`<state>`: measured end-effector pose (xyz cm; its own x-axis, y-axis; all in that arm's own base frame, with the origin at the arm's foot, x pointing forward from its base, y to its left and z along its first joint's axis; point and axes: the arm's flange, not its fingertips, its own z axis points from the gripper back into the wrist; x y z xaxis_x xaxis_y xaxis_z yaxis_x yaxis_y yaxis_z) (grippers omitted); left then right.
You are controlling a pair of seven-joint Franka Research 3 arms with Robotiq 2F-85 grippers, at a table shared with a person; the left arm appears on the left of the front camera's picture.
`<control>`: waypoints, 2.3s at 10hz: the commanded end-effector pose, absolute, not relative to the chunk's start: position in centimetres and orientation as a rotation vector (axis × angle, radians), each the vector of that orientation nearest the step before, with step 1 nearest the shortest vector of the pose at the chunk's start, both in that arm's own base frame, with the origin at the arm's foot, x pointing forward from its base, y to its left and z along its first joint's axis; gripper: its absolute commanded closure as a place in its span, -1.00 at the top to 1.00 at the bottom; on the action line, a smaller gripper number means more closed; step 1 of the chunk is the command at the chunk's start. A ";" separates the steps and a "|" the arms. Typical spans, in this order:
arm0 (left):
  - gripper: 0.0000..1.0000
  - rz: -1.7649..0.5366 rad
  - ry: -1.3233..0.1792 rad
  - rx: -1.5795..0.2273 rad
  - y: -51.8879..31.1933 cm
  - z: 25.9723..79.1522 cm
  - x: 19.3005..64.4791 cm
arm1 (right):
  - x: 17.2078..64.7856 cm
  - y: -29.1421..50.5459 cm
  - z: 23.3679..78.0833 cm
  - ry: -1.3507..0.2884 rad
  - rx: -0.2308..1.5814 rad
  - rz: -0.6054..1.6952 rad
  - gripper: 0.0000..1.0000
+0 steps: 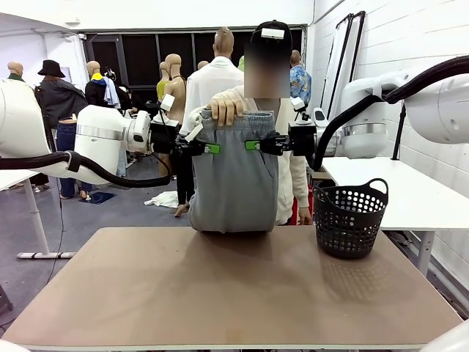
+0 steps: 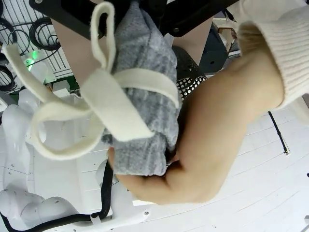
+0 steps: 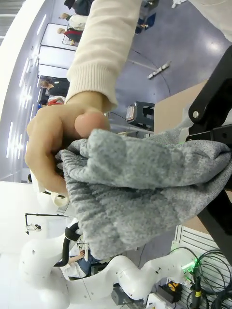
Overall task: Fold the training pants.
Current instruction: Release the ends of the Training pants and then grab the overlapped ends.
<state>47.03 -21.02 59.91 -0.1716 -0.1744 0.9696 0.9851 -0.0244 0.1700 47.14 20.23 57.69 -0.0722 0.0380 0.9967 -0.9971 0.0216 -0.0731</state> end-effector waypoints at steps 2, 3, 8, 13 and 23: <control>-1.00 -1.408 -1.228 -0.994 -21.1 60.2 46.6 | 47.0 20.3 57.8 -1.245 1.138 1.268 -1.00; -1.00 -1.408 -1.228 -0.994 -21.1 60.2 46.6 | 47.0 20.3 57.8 -1.245 1.138 1.268 -1.00; -1.00 -1.408 -1.228 -0.994 -21.1 60.2 46.6 | 47.0 20.3 57.8 -1.245 1.138 1.268 -1.00; -1.00 -1.408 -1.228 -0.994 -21.1 60.2 46.6 | 47.0 20.3 57.8 -1.245 1.138 1.268 -1.00; -1.00 -1.408 -1.228 -0.994 -21.1 60.2 46.6 | 47.0 20.3 57.8 -1.245 1.138 1.268 -1.00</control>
